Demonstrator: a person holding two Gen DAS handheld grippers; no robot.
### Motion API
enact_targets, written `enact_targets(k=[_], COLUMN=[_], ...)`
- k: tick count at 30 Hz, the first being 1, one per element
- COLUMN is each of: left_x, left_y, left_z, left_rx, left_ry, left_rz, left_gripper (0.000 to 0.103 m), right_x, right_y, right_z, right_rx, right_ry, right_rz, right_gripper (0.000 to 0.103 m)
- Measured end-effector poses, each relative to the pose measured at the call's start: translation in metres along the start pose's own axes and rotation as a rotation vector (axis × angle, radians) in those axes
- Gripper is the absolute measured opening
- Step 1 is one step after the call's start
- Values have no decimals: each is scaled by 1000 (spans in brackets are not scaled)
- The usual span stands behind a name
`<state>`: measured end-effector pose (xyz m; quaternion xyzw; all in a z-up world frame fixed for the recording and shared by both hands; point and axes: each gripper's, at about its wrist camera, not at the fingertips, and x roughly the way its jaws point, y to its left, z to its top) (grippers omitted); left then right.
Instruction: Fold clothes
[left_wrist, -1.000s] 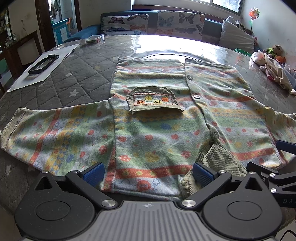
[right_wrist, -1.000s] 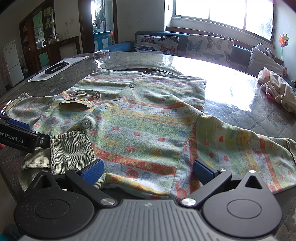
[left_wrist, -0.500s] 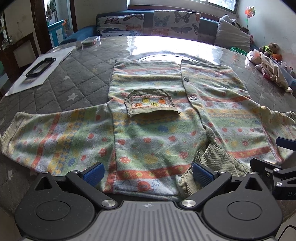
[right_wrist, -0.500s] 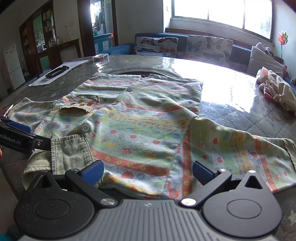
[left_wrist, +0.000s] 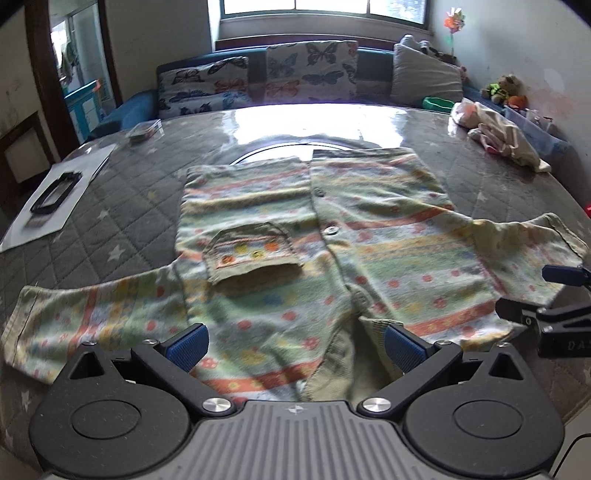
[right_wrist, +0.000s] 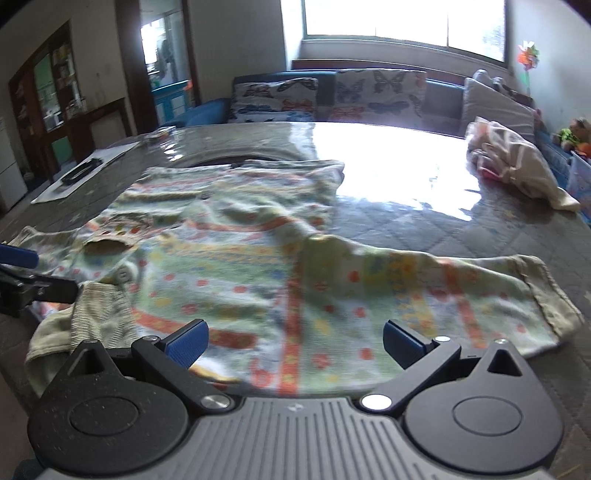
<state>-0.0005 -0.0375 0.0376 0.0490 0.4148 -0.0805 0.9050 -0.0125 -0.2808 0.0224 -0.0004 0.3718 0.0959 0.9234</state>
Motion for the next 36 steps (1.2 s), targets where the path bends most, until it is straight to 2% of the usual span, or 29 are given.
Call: enact_targets(k=[9,15,20,25,36], left_x=[7,18,28,32,31], left_y=[-42,-66,-79,-83,-90], left_z=[10,9,2,-3,-2], left_rx=[95,138,183,205,245], left_ry=[-42,-32,4,24,28], left_rz=[-134,-203,-221,-230,-235], left_gripper=[101,86,77,77,77], right_x=[3,13,29,41,32], right_y=[-49,-70,-84,-101,-138], right_z=[12,27,33,32,29], right_rx=[59,67,58,78,130], right_ry=[-25,-37,-9,10,-3], right_rz=[-93,-148,-195,-229,-336], right_gripper=[91,83,76,70,68])
